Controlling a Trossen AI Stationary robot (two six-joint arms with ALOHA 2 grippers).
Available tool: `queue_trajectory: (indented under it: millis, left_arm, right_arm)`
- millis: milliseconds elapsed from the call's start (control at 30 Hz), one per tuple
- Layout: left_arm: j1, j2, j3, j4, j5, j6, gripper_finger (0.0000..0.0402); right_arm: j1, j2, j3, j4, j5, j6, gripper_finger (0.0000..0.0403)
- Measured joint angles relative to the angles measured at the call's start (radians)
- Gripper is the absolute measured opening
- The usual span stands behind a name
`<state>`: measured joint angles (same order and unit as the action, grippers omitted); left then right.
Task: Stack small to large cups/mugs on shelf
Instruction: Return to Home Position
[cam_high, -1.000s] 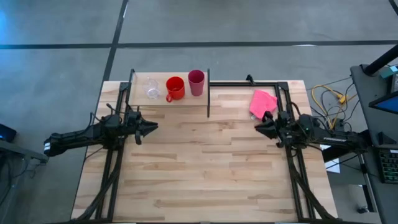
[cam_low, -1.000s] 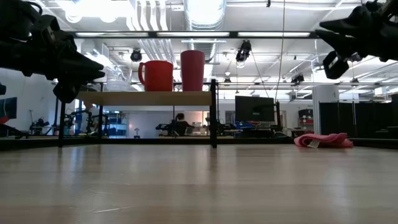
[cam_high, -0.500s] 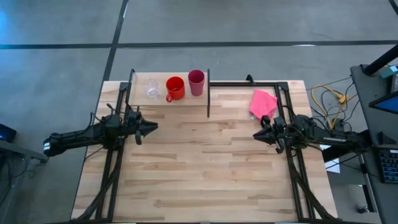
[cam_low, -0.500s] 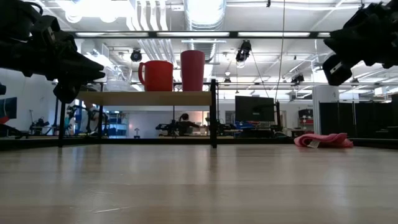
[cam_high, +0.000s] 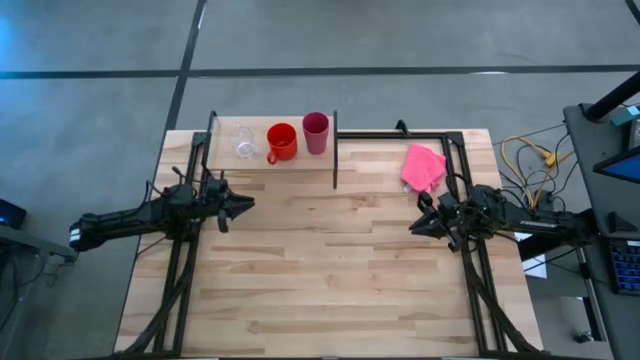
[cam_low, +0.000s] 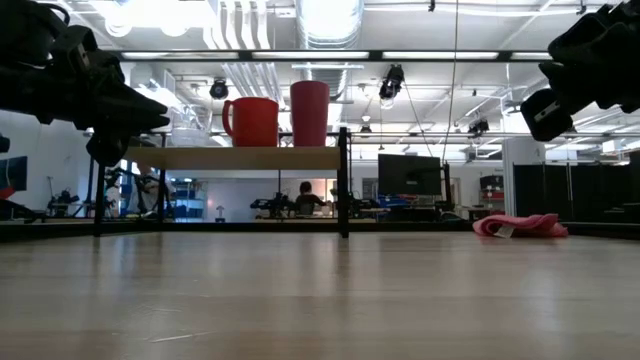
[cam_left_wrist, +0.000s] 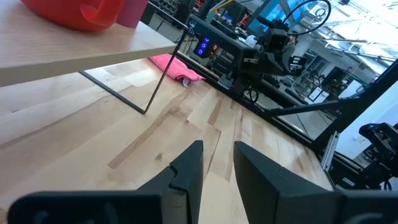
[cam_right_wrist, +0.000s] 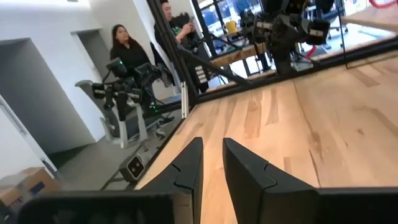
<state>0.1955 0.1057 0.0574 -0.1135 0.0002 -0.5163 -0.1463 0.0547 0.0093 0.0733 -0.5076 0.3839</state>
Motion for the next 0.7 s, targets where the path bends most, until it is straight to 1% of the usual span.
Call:
queue_trajectory:
  millis: [700]
  left_arm:
    - [0.000,0.003,0.000,0.001,0.000,0.000,0.0075]
  right_arm:
    - [0.000,0.006,0.000,-0.011,0.003,0.015,0.0056]
